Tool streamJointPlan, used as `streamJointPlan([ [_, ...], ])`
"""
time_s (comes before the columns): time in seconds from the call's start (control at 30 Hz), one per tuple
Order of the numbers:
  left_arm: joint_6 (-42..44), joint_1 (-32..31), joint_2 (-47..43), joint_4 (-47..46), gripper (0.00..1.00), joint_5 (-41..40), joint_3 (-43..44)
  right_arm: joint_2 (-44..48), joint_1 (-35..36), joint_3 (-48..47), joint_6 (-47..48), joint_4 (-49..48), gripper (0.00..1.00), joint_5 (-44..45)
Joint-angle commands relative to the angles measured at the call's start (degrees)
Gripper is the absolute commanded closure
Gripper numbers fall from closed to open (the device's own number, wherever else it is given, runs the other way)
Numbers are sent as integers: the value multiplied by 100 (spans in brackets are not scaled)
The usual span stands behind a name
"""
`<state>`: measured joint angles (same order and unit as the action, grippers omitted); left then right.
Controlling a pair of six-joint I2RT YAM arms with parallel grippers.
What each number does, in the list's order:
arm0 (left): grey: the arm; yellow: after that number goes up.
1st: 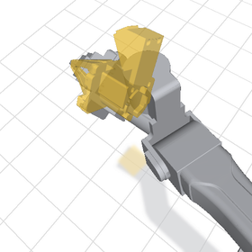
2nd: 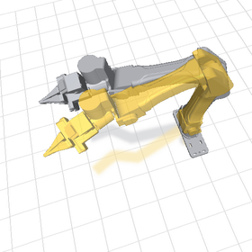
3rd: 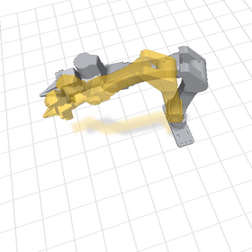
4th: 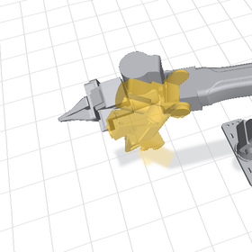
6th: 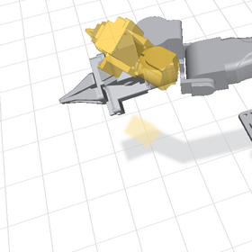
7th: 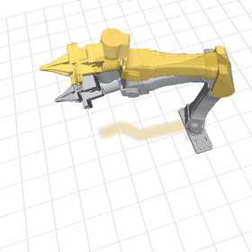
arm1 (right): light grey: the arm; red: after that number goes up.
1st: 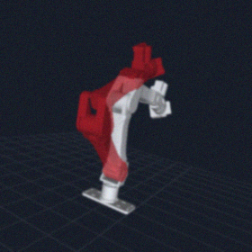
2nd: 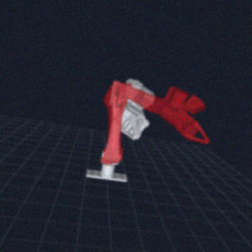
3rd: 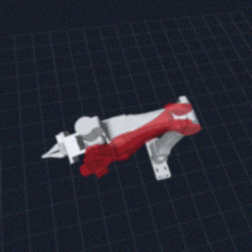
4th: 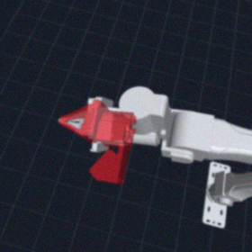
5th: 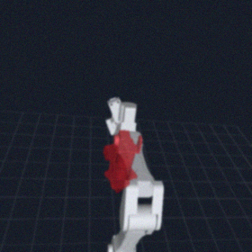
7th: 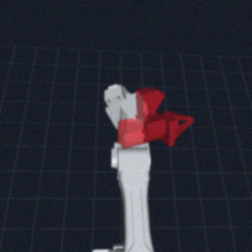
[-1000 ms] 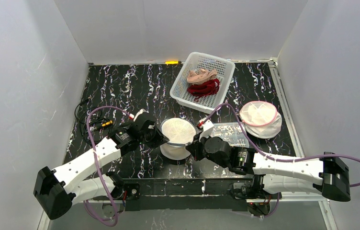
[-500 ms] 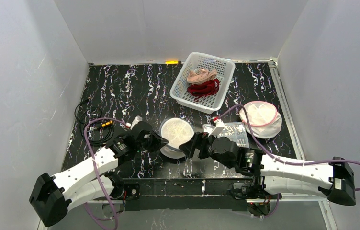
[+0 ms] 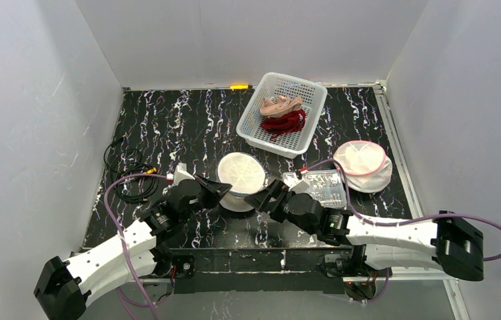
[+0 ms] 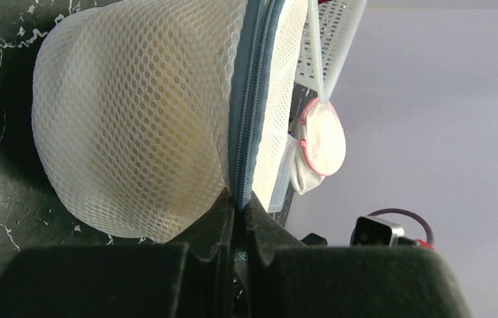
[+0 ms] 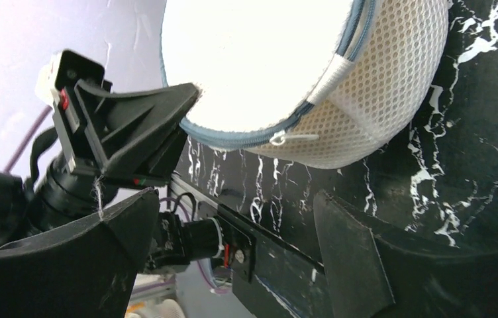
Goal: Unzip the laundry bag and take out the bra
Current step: Adjust the laundry bag at the center of the board.
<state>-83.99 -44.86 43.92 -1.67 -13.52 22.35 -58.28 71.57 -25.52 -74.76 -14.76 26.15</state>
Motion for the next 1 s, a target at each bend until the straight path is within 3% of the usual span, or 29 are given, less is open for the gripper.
streamJointPlan([
  [0.0, 269, -78, -229, -240, 100, -566, -212, -473, -228, -84, -602, -1018, 8, -111],
  [0.3, 532, -118, -471, -312, 100, -697, -500, -1570, -758, -333, -975, -1708, 12, -555],
  [0.47, 693, -127, -527, -323, 100, -684, -499, -2147, -877, -637, -1041, -1948, 19, -746],
  [0.67, 866, -132, -514, -318, 100, -643, -512, -2498, -886, -725, -953, -2434, 47, -865],
  [0.83, 1124, -137, -550, -64, 100, -660, -366, -2454, -890, -789, -428, -2386, 89, -978],
  [0.87, 1225, -144, -594, 227, 97, -714, -230, -2353, -895, -845, -211, -2179, 98, -987],
  [0.97, 1279, -136, -654, 2262, 71, -1088, 533, -2005, -1034, -1090, 704, -1375, 99, -1296],
])
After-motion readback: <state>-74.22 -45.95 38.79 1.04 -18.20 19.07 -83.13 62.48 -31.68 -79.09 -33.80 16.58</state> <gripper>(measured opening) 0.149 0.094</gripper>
